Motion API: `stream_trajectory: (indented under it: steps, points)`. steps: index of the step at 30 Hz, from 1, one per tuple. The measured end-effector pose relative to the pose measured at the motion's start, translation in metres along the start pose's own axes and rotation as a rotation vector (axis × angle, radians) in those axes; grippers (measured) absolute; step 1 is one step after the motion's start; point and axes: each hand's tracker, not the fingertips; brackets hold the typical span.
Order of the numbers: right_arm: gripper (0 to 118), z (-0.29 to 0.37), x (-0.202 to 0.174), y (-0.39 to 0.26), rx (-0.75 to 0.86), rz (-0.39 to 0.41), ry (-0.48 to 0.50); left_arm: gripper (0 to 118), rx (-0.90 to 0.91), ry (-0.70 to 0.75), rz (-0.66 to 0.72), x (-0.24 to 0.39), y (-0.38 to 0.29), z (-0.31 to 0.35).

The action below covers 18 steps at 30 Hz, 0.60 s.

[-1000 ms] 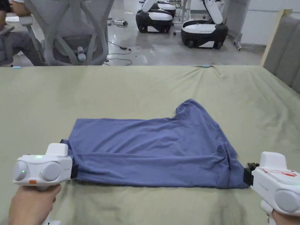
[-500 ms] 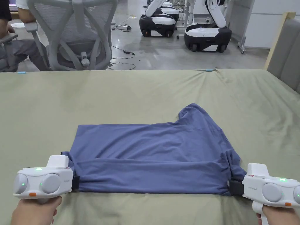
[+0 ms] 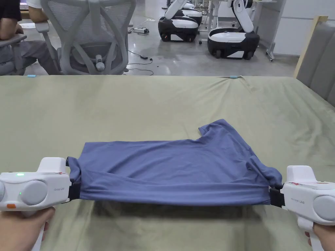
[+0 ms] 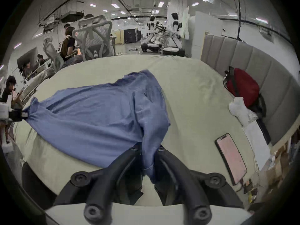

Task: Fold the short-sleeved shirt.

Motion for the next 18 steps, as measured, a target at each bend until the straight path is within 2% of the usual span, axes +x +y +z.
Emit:
stream_trajectory:
  steps: [8,10,11,12,14,15,18]
  points:
    - [12,-0.025,-0.005,-0.052,-0.117,-0.012,-0.005,9,-0.091,-0.01,0.077,-0.01,-0.059,-0.021]
    - [13,-0.028,-0.002,-0.057,-0.111,-0.06,-0.004,10,-0.077,-0.02,0.099,-0.011,-0.065,-0.021]
    - [23,-0.024,0.0,-0.055,-0.092,-0.09,0.012,18,-0.044,-0.003,0.104,-0.011,-0.063,-0.015]
    - [45,-0.018,-0.001,-0.051,-0.079,-0.091,0.013,35,-0.017,0.035,0.092,-0.009,-0.061,-0.009]
    - [104,-0.001,-0.007,-0.034,0.023,-0.101,0.019,78,0.08,0.078,0.063,-0.004,-0.05,0.007]
    - [114,0.007,-0.016,-0.023,0.092,-0.098,0.029,81,0.128,0.09,0.048,0.002,-0.041,0.014]
    - [116,0.015,-0.054,0.011,0.203,-0.064,0.099,80,0.191,0.075,-0.028,0.032,-0.015,0.016]
